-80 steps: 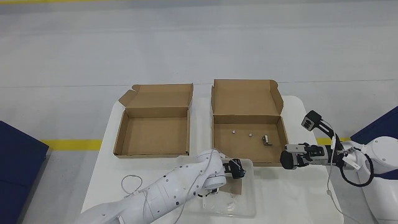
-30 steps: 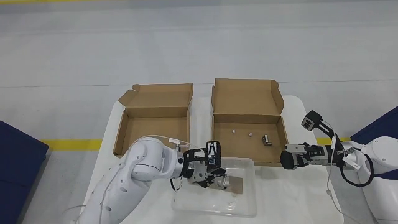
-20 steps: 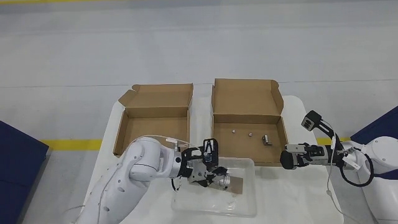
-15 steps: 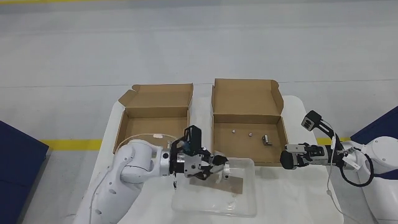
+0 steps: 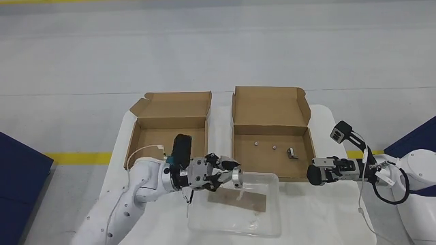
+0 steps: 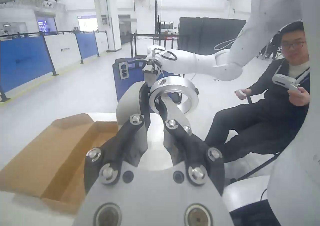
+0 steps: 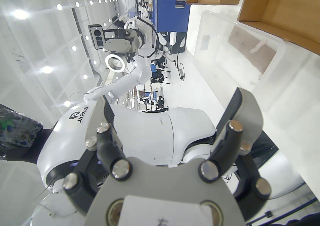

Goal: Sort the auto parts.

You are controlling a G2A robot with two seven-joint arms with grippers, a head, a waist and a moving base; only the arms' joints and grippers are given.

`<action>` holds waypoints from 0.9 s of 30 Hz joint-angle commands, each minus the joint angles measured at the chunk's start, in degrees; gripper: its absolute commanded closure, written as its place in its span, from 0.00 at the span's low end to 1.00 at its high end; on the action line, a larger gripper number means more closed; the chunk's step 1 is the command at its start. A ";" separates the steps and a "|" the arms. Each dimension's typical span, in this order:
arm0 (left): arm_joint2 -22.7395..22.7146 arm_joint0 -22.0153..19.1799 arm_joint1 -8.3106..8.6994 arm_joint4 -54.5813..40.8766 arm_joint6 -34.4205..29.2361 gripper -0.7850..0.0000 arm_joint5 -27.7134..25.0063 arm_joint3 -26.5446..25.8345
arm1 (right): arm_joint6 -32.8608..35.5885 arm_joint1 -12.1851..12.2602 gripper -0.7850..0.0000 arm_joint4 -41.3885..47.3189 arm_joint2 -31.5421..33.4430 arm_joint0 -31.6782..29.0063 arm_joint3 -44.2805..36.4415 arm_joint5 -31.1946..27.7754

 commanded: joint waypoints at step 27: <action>2.78 -0.01 0.34 2.70 30.34 1.00 0.00 -2.69 | 0.00 0.00 0.00 0.00 0.00 0.00 0.00 0.00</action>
